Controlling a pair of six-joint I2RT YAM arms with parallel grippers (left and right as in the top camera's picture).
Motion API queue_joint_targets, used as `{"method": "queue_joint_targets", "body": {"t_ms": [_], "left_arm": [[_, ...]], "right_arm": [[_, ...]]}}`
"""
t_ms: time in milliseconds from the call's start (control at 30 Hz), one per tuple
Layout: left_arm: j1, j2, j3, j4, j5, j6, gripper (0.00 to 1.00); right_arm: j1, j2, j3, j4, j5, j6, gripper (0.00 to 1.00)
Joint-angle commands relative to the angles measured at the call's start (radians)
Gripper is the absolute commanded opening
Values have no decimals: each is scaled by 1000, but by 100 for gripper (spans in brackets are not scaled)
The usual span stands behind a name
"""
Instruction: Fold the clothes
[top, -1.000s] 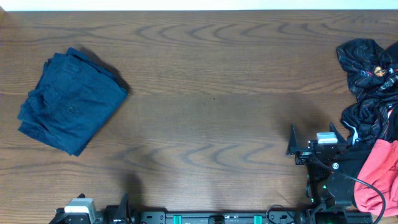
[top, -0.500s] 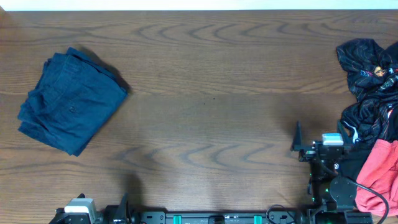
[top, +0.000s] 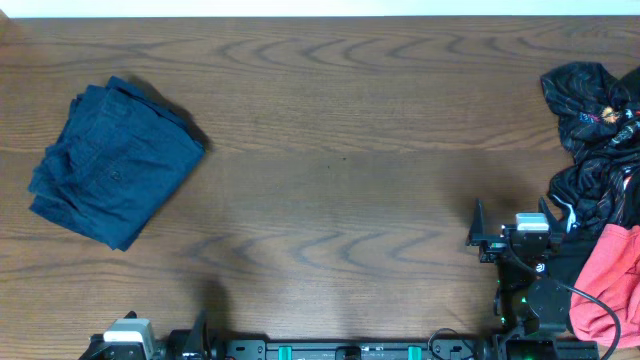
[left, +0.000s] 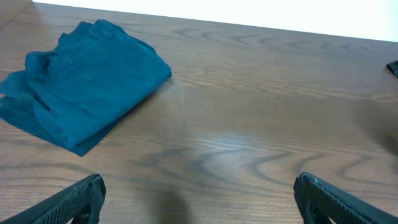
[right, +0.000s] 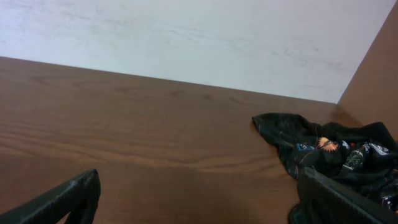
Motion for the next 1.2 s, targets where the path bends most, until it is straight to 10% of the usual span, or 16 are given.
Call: {"method": "queue_joint_targets", "body": {"t_ms": [0,1167], "left_arm": [[0,1,1,0,-11,13,98],[26,-1,-65,119,-13,72,98]], "right_arm": [[-10,-6,-2,-4,-7,18,99],[-10,-6,-2,-4,-7,18,99]]}}
